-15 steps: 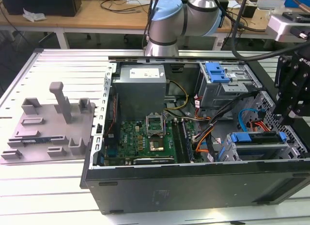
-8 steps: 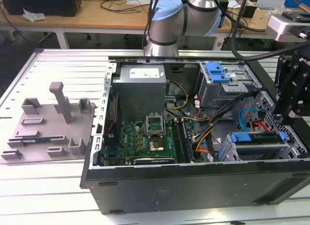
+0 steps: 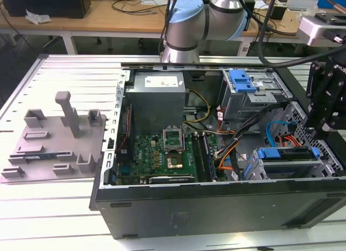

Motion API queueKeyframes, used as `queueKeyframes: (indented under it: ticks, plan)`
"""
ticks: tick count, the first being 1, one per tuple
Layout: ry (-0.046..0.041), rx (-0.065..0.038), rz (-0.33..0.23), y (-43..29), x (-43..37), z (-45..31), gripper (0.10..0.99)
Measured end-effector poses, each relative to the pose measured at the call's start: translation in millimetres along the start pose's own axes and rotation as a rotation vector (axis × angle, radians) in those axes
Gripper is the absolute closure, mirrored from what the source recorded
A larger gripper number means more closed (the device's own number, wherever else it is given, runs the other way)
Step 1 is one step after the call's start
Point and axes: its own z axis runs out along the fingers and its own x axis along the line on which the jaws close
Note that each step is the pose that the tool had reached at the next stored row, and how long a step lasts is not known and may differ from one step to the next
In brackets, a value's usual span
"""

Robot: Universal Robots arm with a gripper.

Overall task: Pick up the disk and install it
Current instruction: 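Insert the second disk wire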

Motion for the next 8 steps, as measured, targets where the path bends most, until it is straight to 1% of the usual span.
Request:
queueKeyframes:
  ticks: [2,3,4,5,6,7,8]
  plan:
    - [0.0018,0.000,0.000,0.2,-1.3,-0.2,0.725]
    - [0.0248,0.002,0.000,0.9,-10.6,-1.1,0.725]
    - [0.0453,0.004,0.000,2.0,-17.4,-2.0,0.725]
    - [0.0635,0.005,0.000,3.6,-23.1,-2.7,0.725]
    - [0.0796,0.006,0.000,5.3,-28.0,-3.1,0.725]
    - [0.0984,0.008,0.000,7.3,-32.8,-3.8,0.737]
    - [0.1078,0.008,-0.001,8.3,-35.2,-4.0,0.804]
